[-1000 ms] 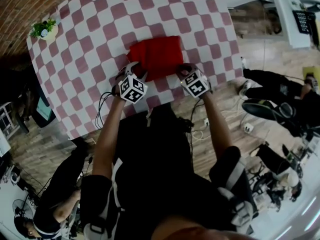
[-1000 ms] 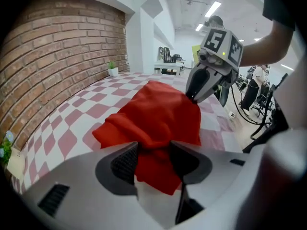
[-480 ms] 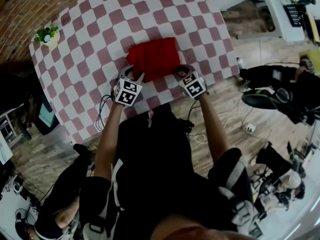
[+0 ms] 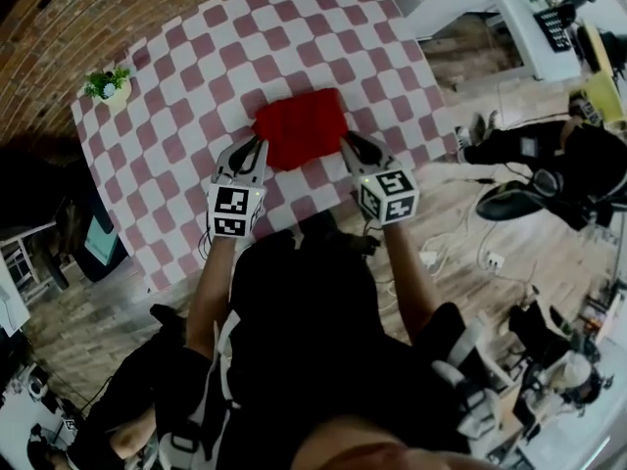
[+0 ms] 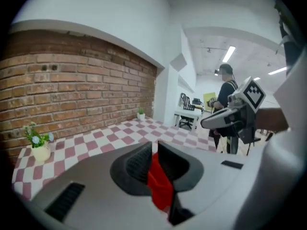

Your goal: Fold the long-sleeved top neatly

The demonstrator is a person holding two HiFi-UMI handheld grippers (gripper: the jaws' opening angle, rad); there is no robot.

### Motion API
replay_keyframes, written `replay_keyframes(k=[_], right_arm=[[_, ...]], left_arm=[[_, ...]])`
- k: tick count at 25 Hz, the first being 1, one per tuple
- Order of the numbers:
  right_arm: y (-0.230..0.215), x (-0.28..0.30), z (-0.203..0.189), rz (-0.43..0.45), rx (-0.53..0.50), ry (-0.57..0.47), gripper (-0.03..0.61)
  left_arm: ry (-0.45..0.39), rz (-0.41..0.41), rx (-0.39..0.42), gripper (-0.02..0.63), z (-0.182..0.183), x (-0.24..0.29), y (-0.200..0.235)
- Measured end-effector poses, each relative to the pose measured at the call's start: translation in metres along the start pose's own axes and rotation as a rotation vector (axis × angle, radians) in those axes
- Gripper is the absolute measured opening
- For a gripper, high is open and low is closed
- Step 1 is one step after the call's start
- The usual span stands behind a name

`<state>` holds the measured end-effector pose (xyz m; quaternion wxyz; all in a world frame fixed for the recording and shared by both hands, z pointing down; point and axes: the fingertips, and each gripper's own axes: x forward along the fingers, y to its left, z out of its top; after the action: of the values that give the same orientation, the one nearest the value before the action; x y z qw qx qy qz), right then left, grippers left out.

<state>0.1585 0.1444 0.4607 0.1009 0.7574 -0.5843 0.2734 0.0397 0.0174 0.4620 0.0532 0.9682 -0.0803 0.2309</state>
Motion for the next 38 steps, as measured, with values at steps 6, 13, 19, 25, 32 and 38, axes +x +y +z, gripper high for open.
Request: replay_keyframes(k=[6, 13, 19, 25, 32, 38], right_arm=[[0.023, -0.034, 0.058, -0.077, -0.004, -0.155, 0.02], [0.054, -0.076, 0.085, -0.121, -0.021, -0.265, 0.014], [0.066, -0.095, 0.085, -0.136, -0.013, -0.298, 0.014], [0.069, -0.094, 0.078, -0.157, -0.016, -0.281, 0.009], [0.073, -0.091, 0.083, -0.146, -0.032, -0.279, 0.009], [0.071, -0.09, 0.082, -0.163, -0.015, -0.273, 0.009]], left_arm=[[-0.231, 0.049, -0.001, 0.008, 0.075, -0.061, 0.0], [-0.34, 0.121, 0.041, 0.008, 0.111, -0.11, -0.011], [-0.363, 0.12, -0.049, 0.008, 0.112, -0.121, -0.021], [-0.351, 0.131, -0.038, 0.008, 0.105, -0.121, -0.023], [-0.347, 0.13, -0.047, 0.008, 0.104, -0.12, -0.02], [-0.351, 0.138, -0.057, 0.008, 0.104, -0.12, -0.017]])
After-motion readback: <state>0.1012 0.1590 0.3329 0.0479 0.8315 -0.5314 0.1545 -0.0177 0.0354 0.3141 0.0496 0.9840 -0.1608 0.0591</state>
